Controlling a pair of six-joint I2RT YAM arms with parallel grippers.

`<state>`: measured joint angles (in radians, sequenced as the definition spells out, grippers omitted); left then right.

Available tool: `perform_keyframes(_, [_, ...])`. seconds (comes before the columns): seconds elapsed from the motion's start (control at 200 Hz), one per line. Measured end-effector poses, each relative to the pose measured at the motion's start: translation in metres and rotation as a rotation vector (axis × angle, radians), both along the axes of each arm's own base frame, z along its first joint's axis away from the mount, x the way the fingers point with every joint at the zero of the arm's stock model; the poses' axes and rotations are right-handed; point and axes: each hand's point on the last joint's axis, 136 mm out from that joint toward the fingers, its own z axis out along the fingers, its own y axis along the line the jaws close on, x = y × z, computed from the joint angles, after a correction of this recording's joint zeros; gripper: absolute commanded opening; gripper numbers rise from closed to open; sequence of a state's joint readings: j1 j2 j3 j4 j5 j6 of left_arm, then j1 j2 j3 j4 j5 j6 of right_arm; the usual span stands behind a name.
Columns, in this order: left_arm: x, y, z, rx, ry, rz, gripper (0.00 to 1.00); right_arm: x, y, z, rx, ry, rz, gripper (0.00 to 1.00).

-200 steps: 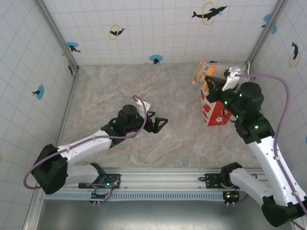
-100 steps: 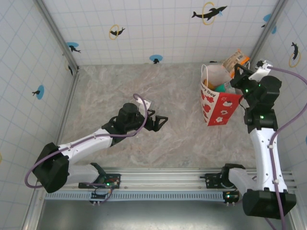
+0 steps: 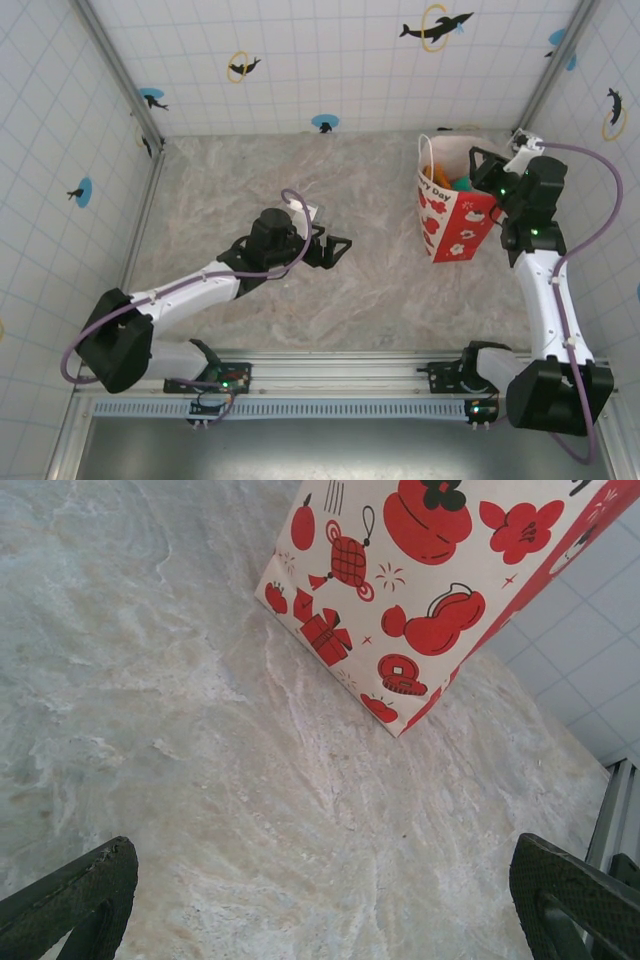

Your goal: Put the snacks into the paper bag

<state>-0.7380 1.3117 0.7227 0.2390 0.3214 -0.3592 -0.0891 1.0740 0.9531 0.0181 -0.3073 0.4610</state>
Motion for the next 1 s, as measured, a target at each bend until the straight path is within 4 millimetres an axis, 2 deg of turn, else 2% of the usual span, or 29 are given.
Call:
perform_keyframes(0.25, [0.009,0.005,-0.003,-0.001,0.016,0.021,0.98,-0.009,0.018,-0.007,-0.040,0.052,0.096,0.43])
perform_keyframes(0.4, [0.012,0.008,-0.003,0.001,0.024,0.033,0.98,-0.025,0.037,-0.003,-0.144,0.085,0.166,0.44])
perform_keyframes(0.555, [0.013,0.009,-0.007,0.010,0.046,0.040,0.98,-0.042,0.048,0.000,-0.272,0.118,0.217,0.45])
perform_keyframes(0.801, [0.013,0.012,-0.018,0.027,0.098,0.047,0.98,-0.066,0.062,-0.017,-0.438,0.234,0.307,0.50])
perform_keyframes(1.001, [0.013,0.010,-0.021,0.033,0.114,0.038,0.98,-0.068,0.078,-0.036,-0.575,0.313,0.375,0.57])
